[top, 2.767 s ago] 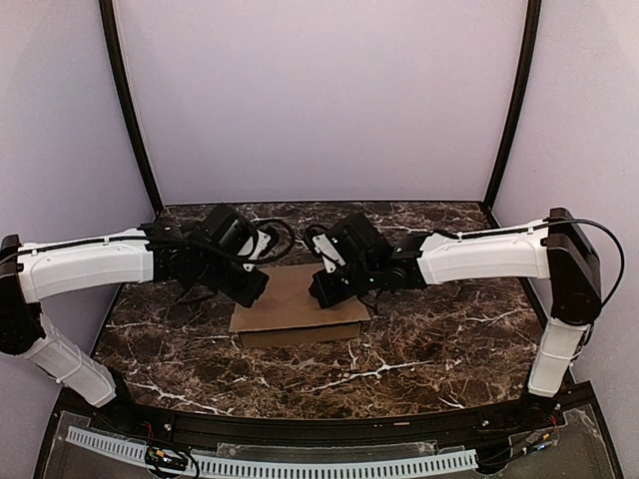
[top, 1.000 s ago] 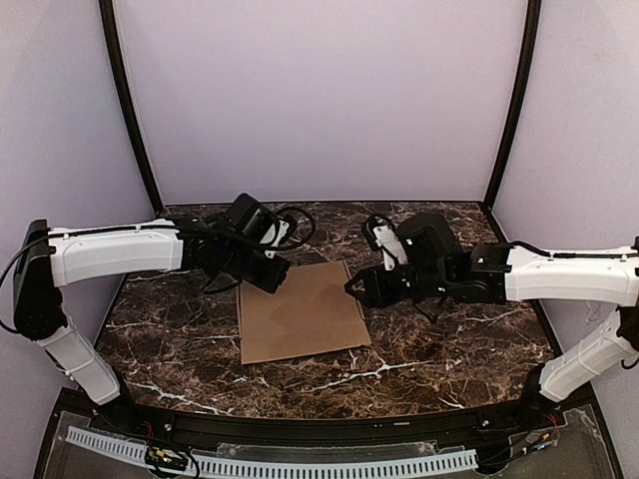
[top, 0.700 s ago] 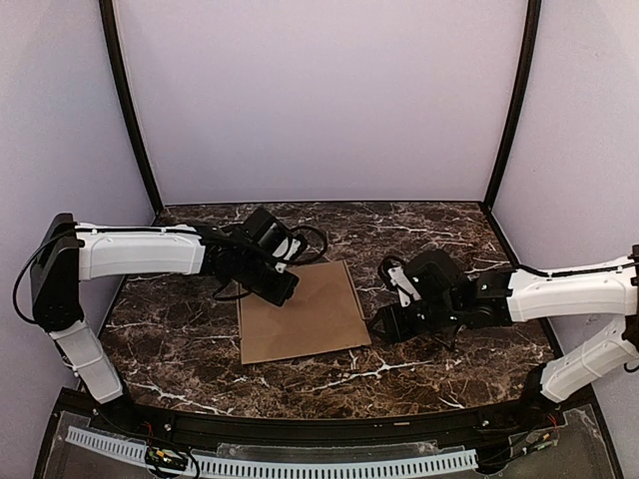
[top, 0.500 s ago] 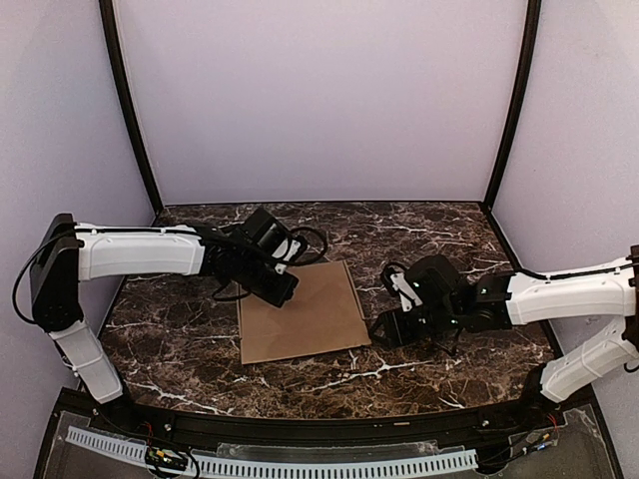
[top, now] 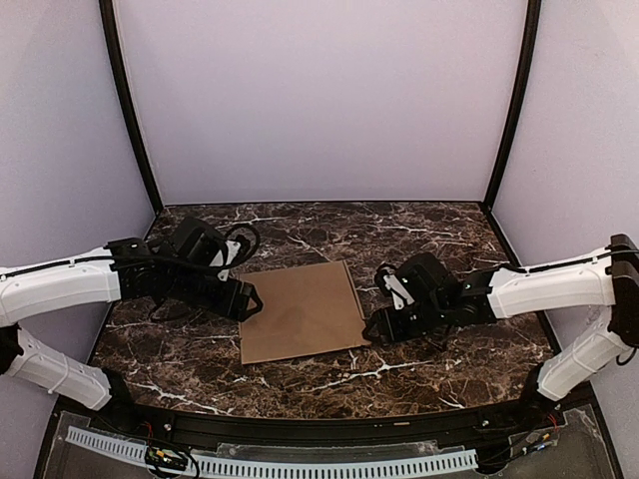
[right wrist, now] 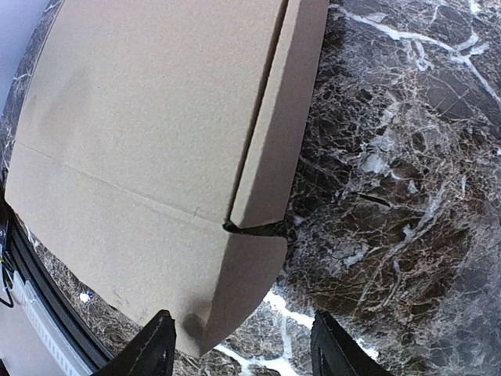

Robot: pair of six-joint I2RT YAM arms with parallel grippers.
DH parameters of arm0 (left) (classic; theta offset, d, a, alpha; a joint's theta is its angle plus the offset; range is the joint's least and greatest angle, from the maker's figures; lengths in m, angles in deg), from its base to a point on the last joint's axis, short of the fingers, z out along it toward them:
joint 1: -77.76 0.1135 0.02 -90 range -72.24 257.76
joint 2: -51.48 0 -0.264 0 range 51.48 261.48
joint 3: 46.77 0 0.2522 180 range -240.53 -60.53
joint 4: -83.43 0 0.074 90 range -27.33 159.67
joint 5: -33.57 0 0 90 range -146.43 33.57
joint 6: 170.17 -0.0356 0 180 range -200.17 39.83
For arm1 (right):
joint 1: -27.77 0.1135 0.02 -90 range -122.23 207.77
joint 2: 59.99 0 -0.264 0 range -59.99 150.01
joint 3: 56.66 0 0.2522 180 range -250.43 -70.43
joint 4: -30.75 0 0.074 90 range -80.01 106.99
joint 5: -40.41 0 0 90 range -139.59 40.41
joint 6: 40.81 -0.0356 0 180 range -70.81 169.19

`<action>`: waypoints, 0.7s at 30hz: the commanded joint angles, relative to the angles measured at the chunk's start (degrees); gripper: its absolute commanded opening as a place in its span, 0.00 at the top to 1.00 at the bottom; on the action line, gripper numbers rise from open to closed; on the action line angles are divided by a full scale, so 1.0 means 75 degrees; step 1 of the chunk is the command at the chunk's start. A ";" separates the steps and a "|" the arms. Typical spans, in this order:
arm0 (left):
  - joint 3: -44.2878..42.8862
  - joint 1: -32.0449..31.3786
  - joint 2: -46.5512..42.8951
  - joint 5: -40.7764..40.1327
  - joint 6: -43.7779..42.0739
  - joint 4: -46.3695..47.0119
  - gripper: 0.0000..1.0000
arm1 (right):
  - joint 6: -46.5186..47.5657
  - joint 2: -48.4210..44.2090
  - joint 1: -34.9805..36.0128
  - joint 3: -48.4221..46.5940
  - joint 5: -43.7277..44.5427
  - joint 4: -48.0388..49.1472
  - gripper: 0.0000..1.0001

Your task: Fold the paper box

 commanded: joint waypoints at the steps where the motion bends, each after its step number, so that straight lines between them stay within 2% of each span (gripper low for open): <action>1: 0.1132 0.0029 -0.0670 0.0789 0.1275 -0.0318 0.23 | -0.0021 0.0307 -0.0075 -0.0253 -0.0380 0.0439 0.42; 5: 0.2232 0.0031 -0.1505 0.1141 0.2154 0.0211 0.22 | 0.0000 0.0518 -0.0081 -0.0350 -0.0453 0.0554 0.42; 9: 0.3035 0.0032 -0.1790 0.1557 0.2790 0.1029 0.22 | 0.0003 0.0687 -0.0087 -0.0409 -0.0510 0.0640 0.43; 17: 0.3858 0.0034 -0.1434 0.2036 0.3552 0.2696 0.24 | -0.0039 0.0928 -0.0131 -0.0462 -0.0564 0.0717 0.45; 21: 0.3848 0.0037 -0.1086 0.2107 0.3609 0.3015 0.26 | -0.0045 0.0944 -0.0157 -0.0451 -0.0613 0.0752 0.46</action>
